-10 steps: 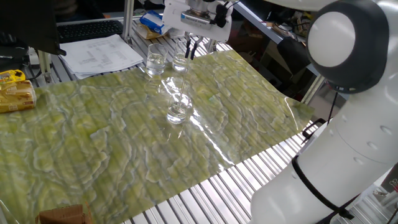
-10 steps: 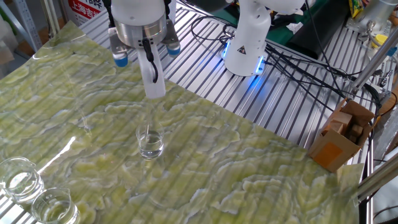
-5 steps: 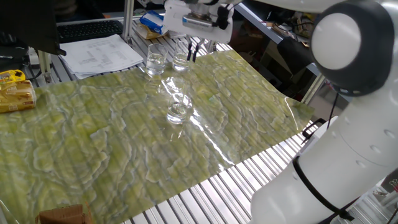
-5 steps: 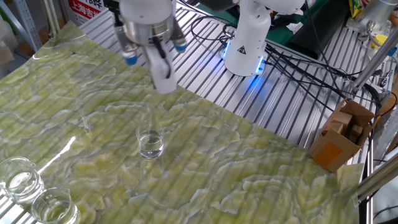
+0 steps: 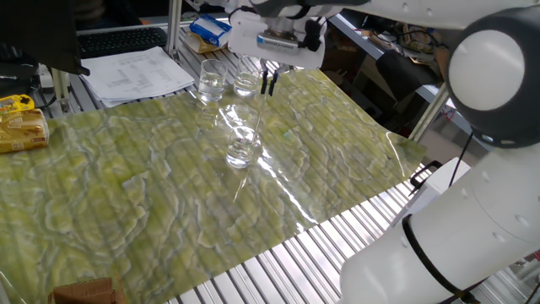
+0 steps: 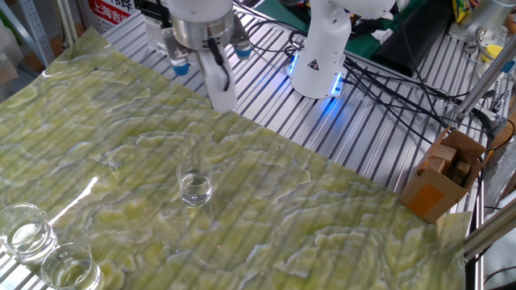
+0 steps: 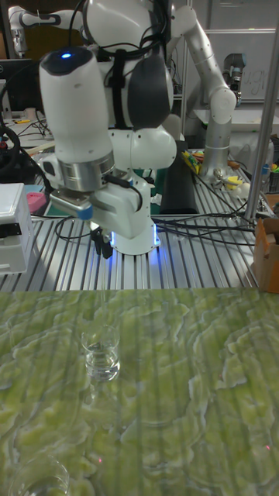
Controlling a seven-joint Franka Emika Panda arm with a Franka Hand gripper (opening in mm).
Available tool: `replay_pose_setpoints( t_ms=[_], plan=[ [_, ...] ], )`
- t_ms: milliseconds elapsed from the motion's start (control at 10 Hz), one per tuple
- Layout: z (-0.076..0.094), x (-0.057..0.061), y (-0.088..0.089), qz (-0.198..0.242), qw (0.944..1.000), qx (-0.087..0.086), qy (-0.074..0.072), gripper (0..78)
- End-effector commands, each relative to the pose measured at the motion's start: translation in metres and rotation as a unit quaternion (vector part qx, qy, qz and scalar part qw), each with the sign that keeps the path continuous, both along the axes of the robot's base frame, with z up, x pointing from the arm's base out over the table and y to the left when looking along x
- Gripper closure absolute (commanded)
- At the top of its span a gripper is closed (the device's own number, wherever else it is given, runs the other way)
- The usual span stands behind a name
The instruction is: Stir the beaker with a glass rod
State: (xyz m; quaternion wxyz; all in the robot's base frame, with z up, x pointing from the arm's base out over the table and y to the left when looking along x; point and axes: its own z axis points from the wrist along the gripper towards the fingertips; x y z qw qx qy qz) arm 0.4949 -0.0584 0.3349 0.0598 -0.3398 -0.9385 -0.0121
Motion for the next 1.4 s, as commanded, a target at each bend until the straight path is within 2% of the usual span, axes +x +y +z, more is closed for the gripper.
replay_pose_setpoints(
  t_ms=[100,300,500,600,700,1000,1300,1400],
  plan=[
    [0.006,0.029,0.003,-0.074,0.9953,0.062,-0.01,76.4],
    [0.002,0.051,0.0,-0.086,0.9947,0.052,-0.02,76.4],
    [-0.005,0.066,-0.01,-0.026,0.9993,0.001,-0.027,76.4],
    [-0.007,0.067,-0.012,-0.02,0.9994,-0.002,-0.028,76.4],
    [-0.007,0.069,-0.014,0.0,0.9995,-0.015,-0.026,76.4],
    [-0.002,0.067,-0.015,0.035,0.9984,-0.035,-0.028,76.4],
    [0.001,0.064,-0.016,0.049,0.9976,-0.042,-0.023,76.4],
    [0.002,0.056,-0.015,0.056,0.9973,-0.043,-0.021,76.4]
  ],
)
